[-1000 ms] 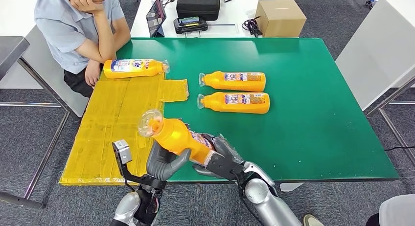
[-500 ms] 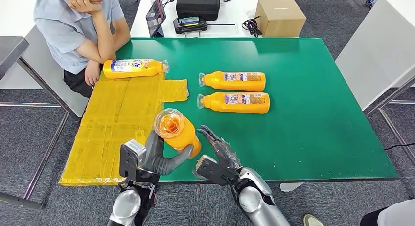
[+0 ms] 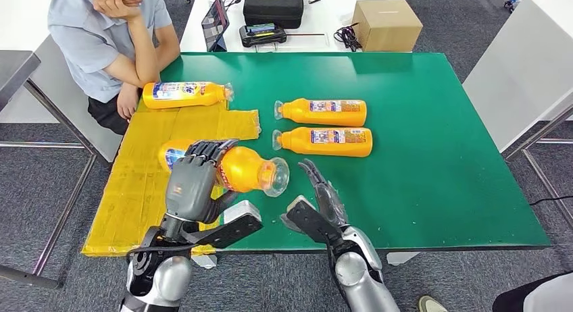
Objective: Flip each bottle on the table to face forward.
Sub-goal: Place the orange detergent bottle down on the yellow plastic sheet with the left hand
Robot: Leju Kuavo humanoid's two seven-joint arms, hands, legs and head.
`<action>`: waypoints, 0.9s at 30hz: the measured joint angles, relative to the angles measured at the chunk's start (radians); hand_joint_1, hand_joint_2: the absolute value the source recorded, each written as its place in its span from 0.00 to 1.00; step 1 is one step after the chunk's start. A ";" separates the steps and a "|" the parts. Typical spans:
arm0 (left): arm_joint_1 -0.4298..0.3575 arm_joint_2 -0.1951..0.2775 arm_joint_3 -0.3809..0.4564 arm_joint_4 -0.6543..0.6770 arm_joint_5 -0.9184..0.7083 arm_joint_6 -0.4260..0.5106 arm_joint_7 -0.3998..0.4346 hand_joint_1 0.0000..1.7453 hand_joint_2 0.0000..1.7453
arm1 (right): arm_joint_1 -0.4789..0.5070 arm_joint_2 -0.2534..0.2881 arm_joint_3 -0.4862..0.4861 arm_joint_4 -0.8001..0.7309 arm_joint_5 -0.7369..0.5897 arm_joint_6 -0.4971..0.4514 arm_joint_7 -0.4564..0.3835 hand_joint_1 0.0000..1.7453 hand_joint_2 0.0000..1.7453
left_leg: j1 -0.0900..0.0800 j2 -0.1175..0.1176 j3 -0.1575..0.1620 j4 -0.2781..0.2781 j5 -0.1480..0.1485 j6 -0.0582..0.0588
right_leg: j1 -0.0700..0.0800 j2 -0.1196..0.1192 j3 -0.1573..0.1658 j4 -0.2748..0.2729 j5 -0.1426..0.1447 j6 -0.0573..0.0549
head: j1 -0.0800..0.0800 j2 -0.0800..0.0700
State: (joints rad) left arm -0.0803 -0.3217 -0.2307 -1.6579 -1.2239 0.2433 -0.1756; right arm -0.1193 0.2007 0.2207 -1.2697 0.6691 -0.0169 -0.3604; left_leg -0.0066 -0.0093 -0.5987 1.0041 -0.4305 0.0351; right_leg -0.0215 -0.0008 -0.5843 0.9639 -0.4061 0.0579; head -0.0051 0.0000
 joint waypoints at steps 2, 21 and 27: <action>-0.006 0.002 0.003 0.000 0.006 0.009 0.002 1.00 1.00 | -0.002 0.005 -0.017 0.003 0.001 0.001 -0.004 0.00 1.00 | 0.000 0.000 0.000 0.000 0.000 0.000 | 0.000 0.000 0.000 0.000 0.000 0.000 | 0.000 0.000; -0.192 0.077 0.149 0.328 -0.294 -0.098 0.209 1.00 1.00 | 0.007 0.033 -0.044 -0.004 -0.099 0.078 -0.095 0.00 1.00 | 0.001 0.001 0.000 0.000 0.001 -0.001 | 0.001 0.000 0.000 0.001 0.000 0.000 | 0.000 0.000; -0.252 0.109 0.249 0.480 -0.339 -0.114 0.236 1.00 1.00 | 0.005 0.042 -0.040 -0.001 -0.123 0.090 -0.105 0.00 1.00 | 0.001 0.000 -0.001 0.000 0.001 -0.001 | 0.001 0.000 -0.001 0.001 0.000 0.000 | 0.000 0.000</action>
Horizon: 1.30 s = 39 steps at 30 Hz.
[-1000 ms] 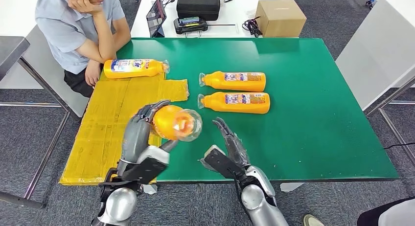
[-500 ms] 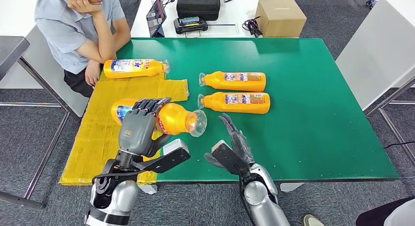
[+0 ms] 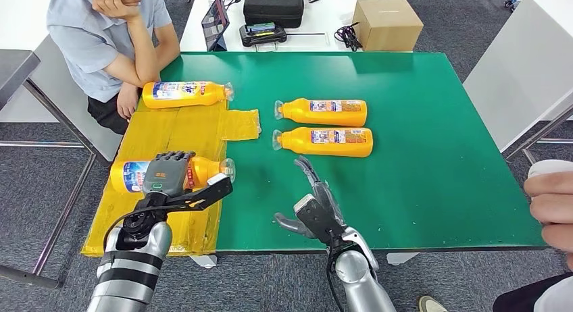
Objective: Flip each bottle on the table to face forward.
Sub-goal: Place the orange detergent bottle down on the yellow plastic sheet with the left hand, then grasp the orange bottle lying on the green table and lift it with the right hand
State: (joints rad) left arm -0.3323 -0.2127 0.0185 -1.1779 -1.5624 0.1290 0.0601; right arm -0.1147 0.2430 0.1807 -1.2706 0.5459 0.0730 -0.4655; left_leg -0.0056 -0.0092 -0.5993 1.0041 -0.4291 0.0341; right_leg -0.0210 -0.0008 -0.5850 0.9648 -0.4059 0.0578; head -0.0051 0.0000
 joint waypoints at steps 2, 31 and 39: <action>-0.008 0.007 0.017 0.025 -0.005 -0.003 0.003 1.00 1.00 | -0.002 0.003 0.001 0.001 -0.001 0.002 -0.001 0.00 1.00 | 0.000 0.000 0.000 0.000 0.000 0.000 | 0.000 0.000 0.000 0.000 0.000 0.000 | 0.000 0.000; -0.087 0.029 0.070 0.285 0.083 -0.036 -0.115 0.00 1.00 | -0.035 0.007 0.028 0.054 -0.047 0.014 -0.021 0.00 1.00 | 0.000 -0.001 0.001 0.000 0.000 0.000 | 0.000 0.000 0.002 0.000 0.000 0.000 | 0.000 0.000; -0.091 0.029 0.060 0.300 0.047 -0.003 -0.085 0.00 1.00 | -0.038 0.007 0.029 0.058 -0.049 0.013 -0.021 0.00 1.00 | 0.000 -0.001 0.003 0.000 0.000 0.000 | 0.000 0.000 0.003 0.000 0.000 0.000 | 0.000 0.000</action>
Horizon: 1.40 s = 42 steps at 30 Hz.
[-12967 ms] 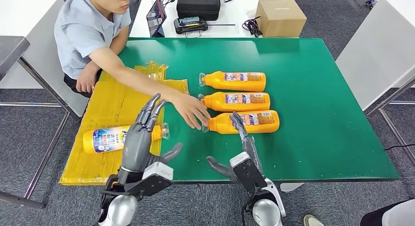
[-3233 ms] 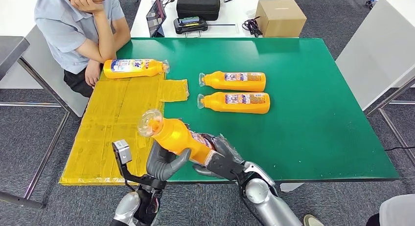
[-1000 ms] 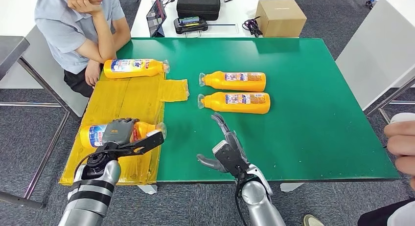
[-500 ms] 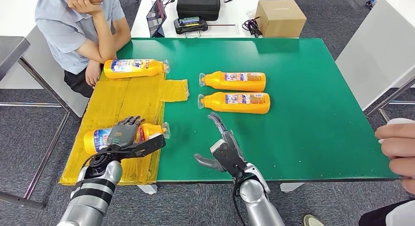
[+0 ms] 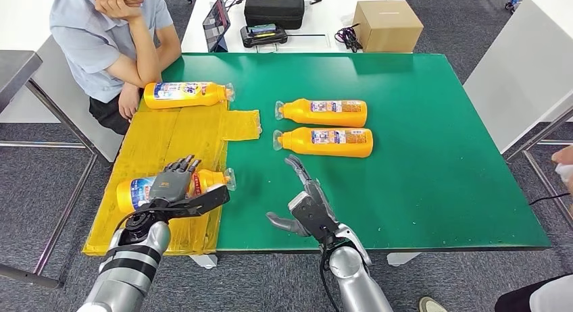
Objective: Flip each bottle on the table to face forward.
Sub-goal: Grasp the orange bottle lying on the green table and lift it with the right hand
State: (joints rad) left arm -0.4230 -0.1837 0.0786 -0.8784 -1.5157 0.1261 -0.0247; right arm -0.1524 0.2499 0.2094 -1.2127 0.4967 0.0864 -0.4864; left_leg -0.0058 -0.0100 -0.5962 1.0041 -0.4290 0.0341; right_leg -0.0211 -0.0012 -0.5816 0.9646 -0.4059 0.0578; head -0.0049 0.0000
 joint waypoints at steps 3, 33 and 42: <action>0.003 0.000 -0.020 -0.002 -0.031 0.038 0.022 0.00 1.00 | 0.001 0.000 0.000 0.000 0.000 -0.002 0.001 0.00 1.00 | 0.000 0.000 0.001 0.000 0.000 0.000 | 0.000 0.000 0.001 0.000 0.000 0.000 | 0.000 0.000; 0.317 -0.033 -0.277 -0.640 0.314 0.245 -0.159 0.00 1.00 | 0.135 0.022 -0.036 -0.172 0.035 -0.083 0.076 0.00 0.00 | -0.001 0.001 -0.005 0.000 -0.001 0.000 | 0.000 0.000 -0.005 -0.001 -0.001 0.000 | 0.000 0.000; 0.479 -0.130 -0.217 -0.844 0.655 0.159 -0.341 0.00 1.00 | 0.228 0.053 -0.079 -0.365 0.025 -0.056 0.123 0.00 1.00 | 0.000 0.001 -0.005 0.000 -0.001 -0.001 | 0.000 0.000 -0.006 -0.001 -0.001 0.000 | 0.000 0.000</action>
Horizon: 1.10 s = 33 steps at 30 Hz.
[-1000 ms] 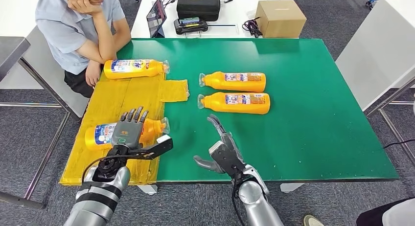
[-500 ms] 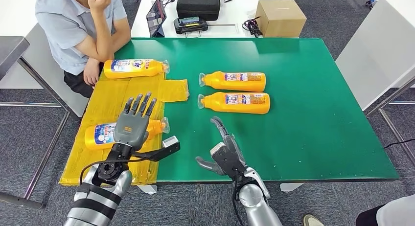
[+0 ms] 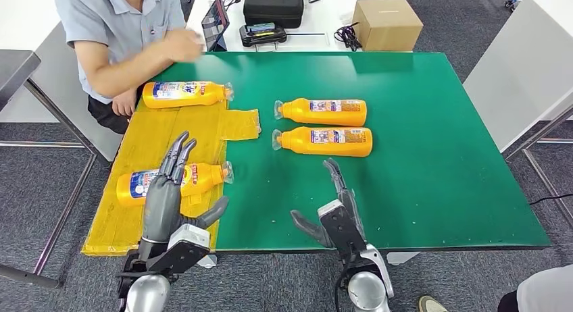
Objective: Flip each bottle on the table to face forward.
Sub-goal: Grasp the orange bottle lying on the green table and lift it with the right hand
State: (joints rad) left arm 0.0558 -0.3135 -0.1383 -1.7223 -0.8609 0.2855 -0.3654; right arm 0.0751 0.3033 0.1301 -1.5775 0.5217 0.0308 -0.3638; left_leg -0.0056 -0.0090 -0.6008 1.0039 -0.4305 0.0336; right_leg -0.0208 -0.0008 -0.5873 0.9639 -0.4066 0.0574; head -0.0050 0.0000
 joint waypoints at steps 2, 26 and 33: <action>0.025 -0.013 0.006 -0.027 0.030 -0.005 -0.009 0.00 1.00 | 0.014 0.004 -0.005 -0.039 -0.002 0.005 -0.003 0.00 1.00 | 0.000 0.000 0.000 0.000 0.000 0.000 | 0.000 0.000 0.000 0.000 0.000 0.000 | 0.000 0.000; 0.113 -0.035 -0.019 -0.060 0.362 -0.135 -0.010 0.00 1.00 | 0.097 -0.029 -0.091 -0.225 0.630 -0.281 0.015 0.00 1.00 | 0.000 0.000 0.001 0.000 0.000 0.000 | 0.000 0.000 0.001 0.000 0.000 0.000 | 0.000 0.000; 0.110 -0.036 -0.039 -0.058 0.339 -0.120 0.003 0.00 1.00 | 0.095 -0.080 -0.029 -0.158 0.716 -0.224 0.106 0.00 1.00 | 0.000 0.000 0.001 0.000 0.000 0.000 | 0.000 0.000 0.001 0.000 0.000 0.000 | 0.000 0.000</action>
State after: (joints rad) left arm 0.1657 -0.3490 -0.1769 -1.7800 -0.5222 0.1658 -0.3624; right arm 0.1701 0.2235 0.1009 -1.7353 1.2378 -0.1935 -0.2580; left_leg -0.0058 -0.0092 -0.5998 1.0039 -0.4305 0.0336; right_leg -0.0210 -0.0008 -0.5862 0.9638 -0.4065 0.0574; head -0.0052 0.0000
